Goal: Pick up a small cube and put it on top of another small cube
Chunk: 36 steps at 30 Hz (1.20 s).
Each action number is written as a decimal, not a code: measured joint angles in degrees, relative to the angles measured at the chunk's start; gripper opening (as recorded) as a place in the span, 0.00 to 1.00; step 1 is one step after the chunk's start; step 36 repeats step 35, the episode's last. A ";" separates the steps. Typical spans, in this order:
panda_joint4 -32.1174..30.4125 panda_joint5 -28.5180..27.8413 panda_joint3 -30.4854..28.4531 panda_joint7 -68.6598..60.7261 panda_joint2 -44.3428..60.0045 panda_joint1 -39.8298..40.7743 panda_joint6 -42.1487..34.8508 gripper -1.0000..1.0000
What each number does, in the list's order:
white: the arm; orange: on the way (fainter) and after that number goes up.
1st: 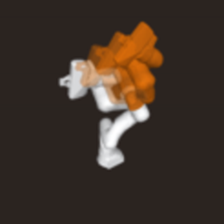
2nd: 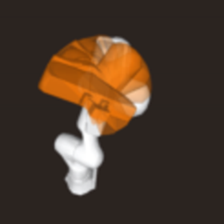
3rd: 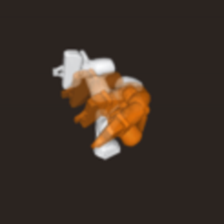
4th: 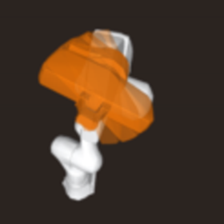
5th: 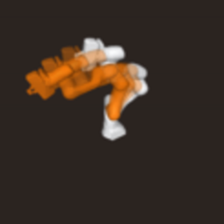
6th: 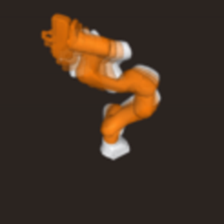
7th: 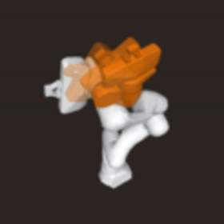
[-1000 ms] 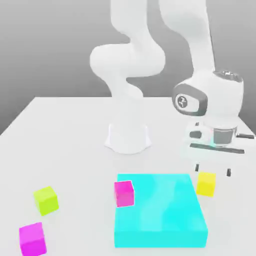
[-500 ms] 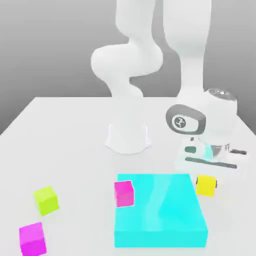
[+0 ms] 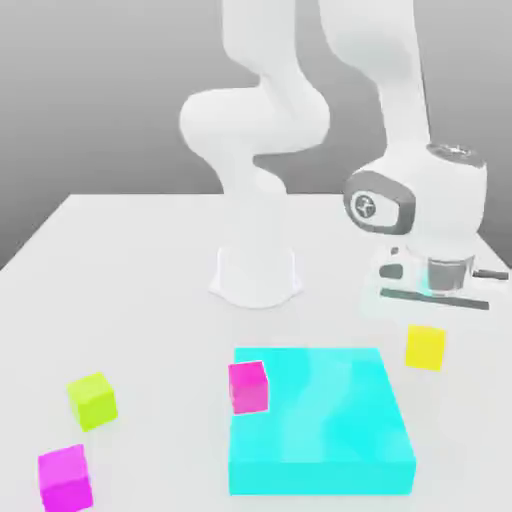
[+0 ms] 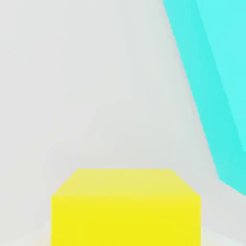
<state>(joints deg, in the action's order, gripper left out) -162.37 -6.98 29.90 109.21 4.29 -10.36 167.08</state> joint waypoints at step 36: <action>29.27 7.46 -30.43 7.78 15.85 35.03 -13.70 1.00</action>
